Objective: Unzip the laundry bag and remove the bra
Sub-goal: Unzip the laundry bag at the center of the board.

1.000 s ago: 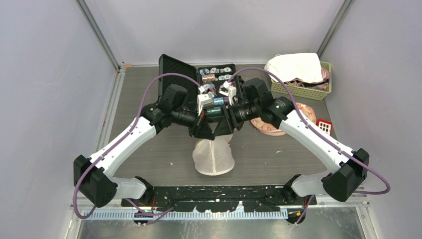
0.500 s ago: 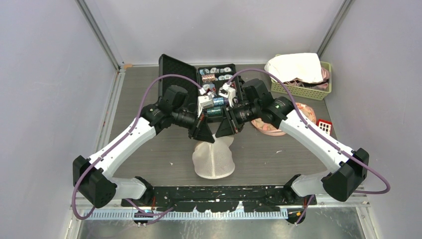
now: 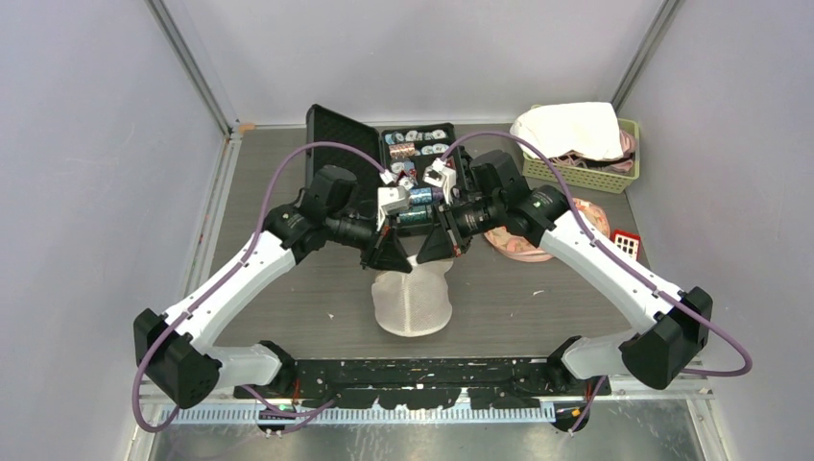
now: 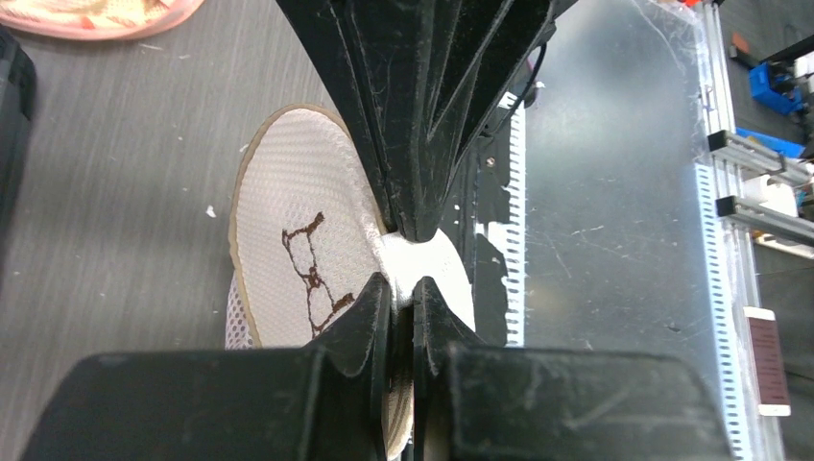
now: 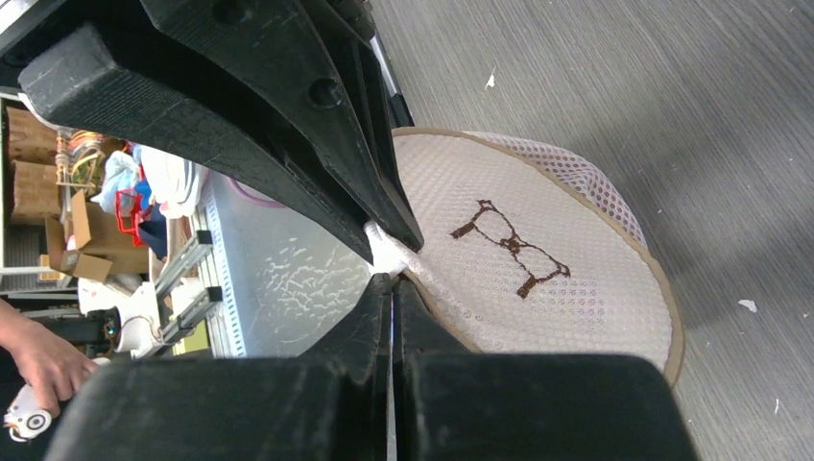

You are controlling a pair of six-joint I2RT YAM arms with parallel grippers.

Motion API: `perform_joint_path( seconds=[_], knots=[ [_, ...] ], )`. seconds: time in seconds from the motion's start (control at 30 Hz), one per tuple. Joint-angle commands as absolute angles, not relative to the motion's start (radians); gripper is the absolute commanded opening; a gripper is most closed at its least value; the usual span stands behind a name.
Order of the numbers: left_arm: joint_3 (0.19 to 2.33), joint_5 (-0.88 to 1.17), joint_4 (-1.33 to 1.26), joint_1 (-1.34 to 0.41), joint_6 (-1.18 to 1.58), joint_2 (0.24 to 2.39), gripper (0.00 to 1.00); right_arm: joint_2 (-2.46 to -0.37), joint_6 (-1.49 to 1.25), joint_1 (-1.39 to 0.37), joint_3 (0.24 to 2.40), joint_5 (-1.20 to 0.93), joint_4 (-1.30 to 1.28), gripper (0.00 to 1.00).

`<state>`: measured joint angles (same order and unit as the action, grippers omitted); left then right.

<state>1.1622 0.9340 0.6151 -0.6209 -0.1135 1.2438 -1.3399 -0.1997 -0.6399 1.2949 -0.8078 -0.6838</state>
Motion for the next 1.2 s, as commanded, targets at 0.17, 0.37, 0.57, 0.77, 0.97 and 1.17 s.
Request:
perform_joint_path(
  seconds=[0.17, 0.37, 0.57, 0.77, 0.97, 1.17],
  knots=[
    [1.166, 0.985, 0.595, -0.591, -0.214, 1.189, 0.02, -1.294, -0.149, -0.601, 1.287, -0.749, -0.725, 0.0],
    [1.161, 0.983, 0.602, -0.581, -0.233, 1.192, 0.0, -1.283, -0.11, -0.569, 1.289, -0.755, -0.769, 0.01],
    [1.172, 1.012, 0.599, -0.581, -0.231, 1.207, 0.0, -1.265, -0.025, -0.566, 1.296, -0.816, -0.753, 0.17],
    [1.218, 1.091, 0.603, -0.581, -0.198, 1.244, 0.0, -1.164, 0.071, -0.604, 1.21, -0.788, -0.527, 0.69],
    [1.243, 1.13, 0.59, -0.581, -0.165, 1.253, 0.0, -1.174, 0.238, -0.681, 1.206, -0.735, -0.538, 0.7],
    [1.248, 1.137, 0.588, -0.581, -0.153, 1.244, 0.01, -1.194, 0.325, -0.732, 1.207, -0.706, -0.564, 0.51]
  ],
)
